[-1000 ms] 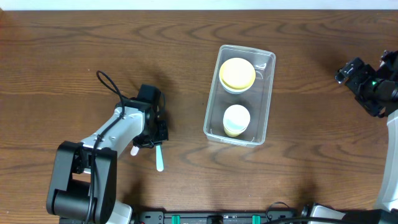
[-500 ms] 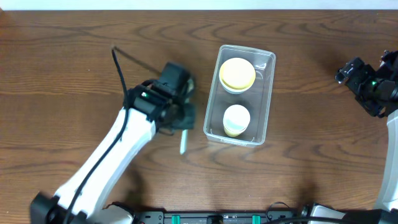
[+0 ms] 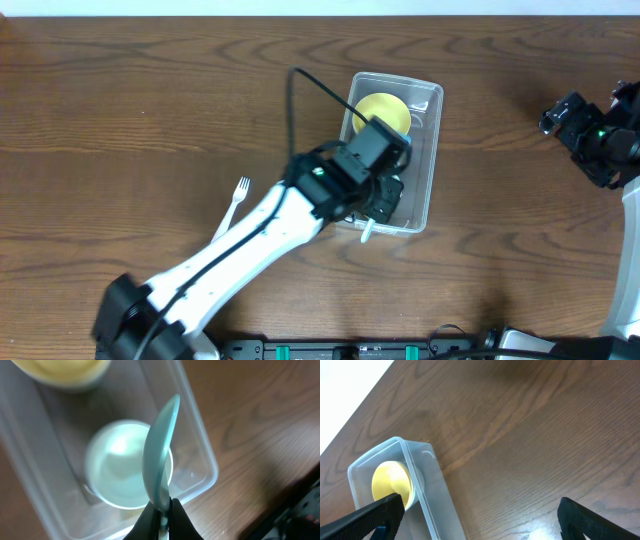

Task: Pack container
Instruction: 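Drop the mint-green spoon into the container beside the cups, then move left gripper to the white fork and grasp it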

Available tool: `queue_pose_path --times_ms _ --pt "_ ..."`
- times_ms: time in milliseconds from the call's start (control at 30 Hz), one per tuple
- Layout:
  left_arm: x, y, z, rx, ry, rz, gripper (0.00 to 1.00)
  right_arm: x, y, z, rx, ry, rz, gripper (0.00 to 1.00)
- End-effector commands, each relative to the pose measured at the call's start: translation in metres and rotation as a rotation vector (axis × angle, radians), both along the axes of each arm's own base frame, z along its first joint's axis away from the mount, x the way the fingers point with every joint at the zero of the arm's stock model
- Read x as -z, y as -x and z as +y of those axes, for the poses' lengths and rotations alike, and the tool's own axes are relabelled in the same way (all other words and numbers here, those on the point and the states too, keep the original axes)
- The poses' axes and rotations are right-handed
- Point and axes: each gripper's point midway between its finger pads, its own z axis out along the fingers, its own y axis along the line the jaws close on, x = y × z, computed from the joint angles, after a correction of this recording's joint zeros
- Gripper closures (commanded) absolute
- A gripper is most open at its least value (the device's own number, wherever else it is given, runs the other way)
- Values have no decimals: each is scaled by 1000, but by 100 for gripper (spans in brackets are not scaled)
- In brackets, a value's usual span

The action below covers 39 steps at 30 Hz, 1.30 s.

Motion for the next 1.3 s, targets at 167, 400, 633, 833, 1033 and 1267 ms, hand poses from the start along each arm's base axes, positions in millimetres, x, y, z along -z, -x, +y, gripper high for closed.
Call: queue_pose_path --times_ms 167,400,633,833,1033,1267 --pt "-27 -6 -20 32 78 -13 94 0 1 -2 12 -4 1 1" --pt "-49 -19 -38 48 126 -53 95 0 1 -2 12 -4 1 1" --pt "-37 -37 -63 108 83 -30 94 0 1 -2 12 -4 1 1" --pt "-7 -47 -70 115 19 13 94 0 1 -2 12 -4 1 1" --pt "23 -54 -76 112 -12 45 94 0 1 -2 12 -4 1 1" --pt "0 -63 -76 100 12 19 50 0 1 -2 12 -4 1 1"
